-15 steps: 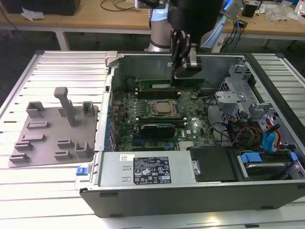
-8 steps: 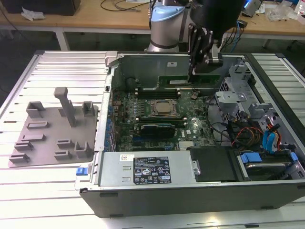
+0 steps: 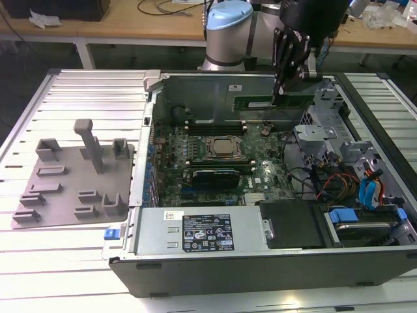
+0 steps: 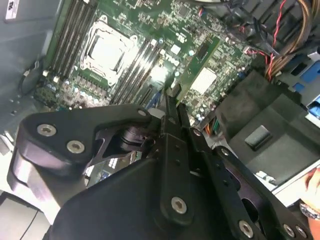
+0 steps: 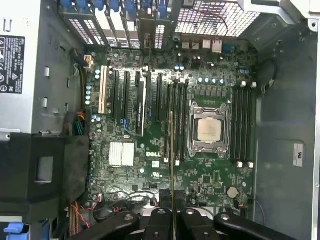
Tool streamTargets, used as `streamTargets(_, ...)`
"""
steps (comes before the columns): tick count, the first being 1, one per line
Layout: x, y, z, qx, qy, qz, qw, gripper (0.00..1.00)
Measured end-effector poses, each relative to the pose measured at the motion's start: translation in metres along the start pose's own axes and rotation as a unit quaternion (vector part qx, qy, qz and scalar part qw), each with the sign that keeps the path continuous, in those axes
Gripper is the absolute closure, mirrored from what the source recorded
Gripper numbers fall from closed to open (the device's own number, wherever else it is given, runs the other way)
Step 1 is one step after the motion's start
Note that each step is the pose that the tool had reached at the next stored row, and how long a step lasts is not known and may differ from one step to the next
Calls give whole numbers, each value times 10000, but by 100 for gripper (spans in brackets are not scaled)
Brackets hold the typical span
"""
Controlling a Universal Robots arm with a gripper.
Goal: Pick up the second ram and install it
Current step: 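Pick up the second ram and move it above second insertion slot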
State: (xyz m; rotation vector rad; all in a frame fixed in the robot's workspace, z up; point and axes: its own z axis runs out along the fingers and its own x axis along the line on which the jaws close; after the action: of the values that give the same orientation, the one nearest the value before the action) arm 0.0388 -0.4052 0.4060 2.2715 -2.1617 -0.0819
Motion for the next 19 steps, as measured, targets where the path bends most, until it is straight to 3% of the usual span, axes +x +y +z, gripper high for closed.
streamTargets(4,-4,0,2,0,-2,1,10000,89)
streamTargets(5,-5,10,3,3,-45,20,10000,89)
streamTargets(6,-5,19,3,11,-192,56,9998,89)
streamTargets(7,-5,22,4,16,-284,76,9996,89)
streamTargets(8,-6,26,7,22,-345,123,9993,89)
streamTargets(16,-9,91,43,45,-357,462,9983,89)
streamTargets(17,-11,126,48,45,-359,461,9983,89)
streamTargets(19,-18,288,141,46,-360,462,9983,89)
